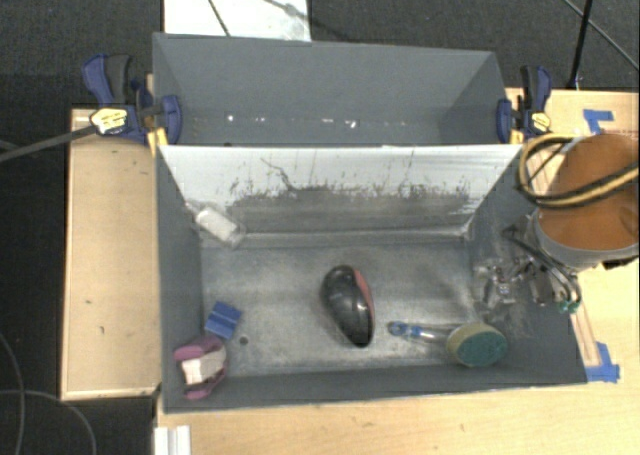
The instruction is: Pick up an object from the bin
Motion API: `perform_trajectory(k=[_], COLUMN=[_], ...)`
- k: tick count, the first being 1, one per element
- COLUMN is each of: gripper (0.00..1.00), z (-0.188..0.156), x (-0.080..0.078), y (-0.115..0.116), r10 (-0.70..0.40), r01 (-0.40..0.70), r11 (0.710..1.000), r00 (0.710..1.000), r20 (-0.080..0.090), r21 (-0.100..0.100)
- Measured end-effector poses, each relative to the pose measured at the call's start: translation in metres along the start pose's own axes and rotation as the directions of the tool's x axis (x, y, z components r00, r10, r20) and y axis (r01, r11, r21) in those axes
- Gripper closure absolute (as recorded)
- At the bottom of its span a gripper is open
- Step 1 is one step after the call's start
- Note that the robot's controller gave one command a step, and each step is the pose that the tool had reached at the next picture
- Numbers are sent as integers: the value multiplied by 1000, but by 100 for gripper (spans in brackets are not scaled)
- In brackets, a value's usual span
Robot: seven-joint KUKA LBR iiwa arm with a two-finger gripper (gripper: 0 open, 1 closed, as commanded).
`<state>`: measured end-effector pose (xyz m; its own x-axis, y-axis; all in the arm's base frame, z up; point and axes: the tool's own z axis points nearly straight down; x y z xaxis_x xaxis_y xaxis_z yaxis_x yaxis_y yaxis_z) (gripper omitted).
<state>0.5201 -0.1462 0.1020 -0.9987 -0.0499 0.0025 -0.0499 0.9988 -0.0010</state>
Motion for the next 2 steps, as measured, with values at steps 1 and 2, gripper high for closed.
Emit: perform_trajectory(k=[1,2], gripper=[100,100], z=[-47,-53], x=[26,22], y=[122,23], r10=[-156,-64], r01=[156,64], r11=[988,998], r00=[988,998], r20=[5,7], r21=[-3,4])
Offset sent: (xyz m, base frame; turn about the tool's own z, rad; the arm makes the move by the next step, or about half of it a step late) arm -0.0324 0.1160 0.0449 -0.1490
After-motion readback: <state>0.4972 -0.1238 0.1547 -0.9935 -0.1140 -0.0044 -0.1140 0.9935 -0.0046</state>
